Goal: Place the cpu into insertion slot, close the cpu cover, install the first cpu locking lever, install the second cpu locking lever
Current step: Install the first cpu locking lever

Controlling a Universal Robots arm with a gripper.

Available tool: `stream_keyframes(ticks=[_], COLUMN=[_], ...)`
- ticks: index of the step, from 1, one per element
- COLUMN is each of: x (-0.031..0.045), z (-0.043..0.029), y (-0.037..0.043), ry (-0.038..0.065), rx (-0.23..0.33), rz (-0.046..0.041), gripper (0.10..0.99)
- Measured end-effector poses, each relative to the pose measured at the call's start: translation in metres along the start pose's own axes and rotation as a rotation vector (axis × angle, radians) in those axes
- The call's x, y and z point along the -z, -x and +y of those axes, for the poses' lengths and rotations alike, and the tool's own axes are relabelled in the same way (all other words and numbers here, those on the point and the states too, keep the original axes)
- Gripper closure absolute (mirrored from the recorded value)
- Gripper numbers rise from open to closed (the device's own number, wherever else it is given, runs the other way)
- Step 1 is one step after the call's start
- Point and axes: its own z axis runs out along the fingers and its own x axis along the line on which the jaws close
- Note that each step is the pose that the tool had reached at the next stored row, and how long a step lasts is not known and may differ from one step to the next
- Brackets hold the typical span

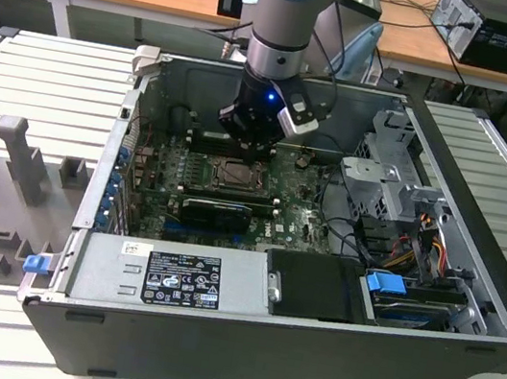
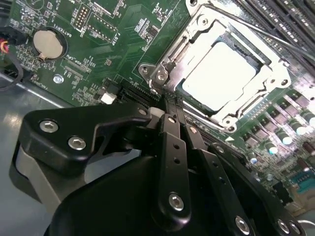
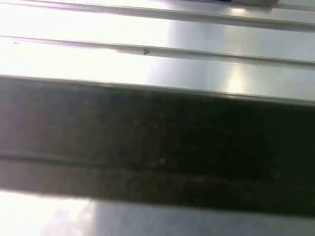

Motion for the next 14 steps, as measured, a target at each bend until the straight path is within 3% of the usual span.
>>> stream_keyframes(ticks=[3,14], x=[0.0103,0.0107], z=[0.0005,-0.0051], y=[0.0,-0.0004], ry=[0.0,0.0], rx=[0.0,0.0], rz=[0.0002,0.0001], gripper=[0.98,0.98])
